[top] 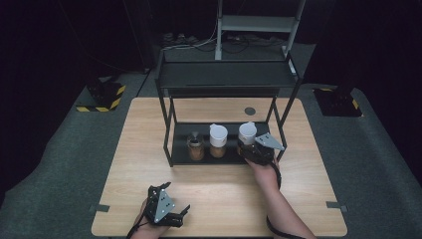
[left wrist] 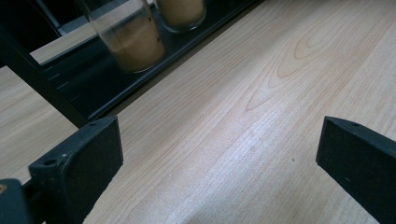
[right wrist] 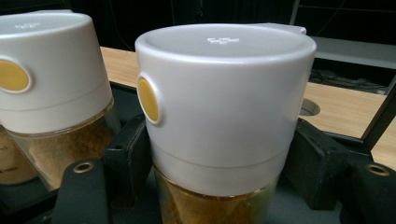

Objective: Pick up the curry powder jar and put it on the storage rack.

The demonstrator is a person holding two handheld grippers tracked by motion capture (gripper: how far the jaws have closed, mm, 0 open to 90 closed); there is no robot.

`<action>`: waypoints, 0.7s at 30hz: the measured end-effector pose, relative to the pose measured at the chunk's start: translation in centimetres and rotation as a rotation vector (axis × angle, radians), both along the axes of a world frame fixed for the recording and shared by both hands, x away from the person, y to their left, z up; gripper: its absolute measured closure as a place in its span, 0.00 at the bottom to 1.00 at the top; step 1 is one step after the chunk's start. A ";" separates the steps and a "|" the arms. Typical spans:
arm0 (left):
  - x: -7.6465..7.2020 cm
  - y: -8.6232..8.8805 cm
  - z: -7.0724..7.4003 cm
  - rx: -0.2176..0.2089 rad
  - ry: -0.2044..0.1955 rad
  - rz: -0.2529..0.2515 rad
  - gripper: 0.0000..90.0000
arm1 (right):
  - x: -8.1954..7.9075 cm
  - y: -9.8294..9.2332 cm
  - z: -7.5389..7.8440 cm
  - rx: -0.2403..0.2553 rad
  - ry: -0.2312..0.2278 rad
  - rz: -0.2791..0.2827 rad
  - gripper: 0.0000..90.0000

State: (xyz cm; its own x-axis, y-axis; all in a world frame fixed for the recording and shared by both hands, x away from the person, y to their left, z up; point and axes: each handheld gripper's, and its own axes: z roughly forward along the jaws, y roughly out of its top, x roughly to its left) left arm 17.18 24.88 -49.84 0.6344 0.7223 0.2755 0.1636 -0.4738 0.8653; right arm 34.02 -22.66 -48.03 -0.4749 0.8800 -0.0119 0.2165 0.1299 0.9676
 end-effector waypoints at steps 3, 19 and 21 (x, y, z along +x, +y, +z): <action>0.0 0.0 0.0 0.001 -0.001 0.000 0.01 | -0.1 0.0 -0.1 0.003 -0.004 0.000 0.34; 0.0 -0.1 0.0 0.005 -0.002 -0.002 0.01 | -0.3 -0.2 -0.4 -0.020 -0.017 0.011 0.33; 0.0 -0.1 0.0 0.007 -0.003 -0.003 0.01 | -0.2 -0.2 -0.4 -0.024 -0.012 0.011 0.32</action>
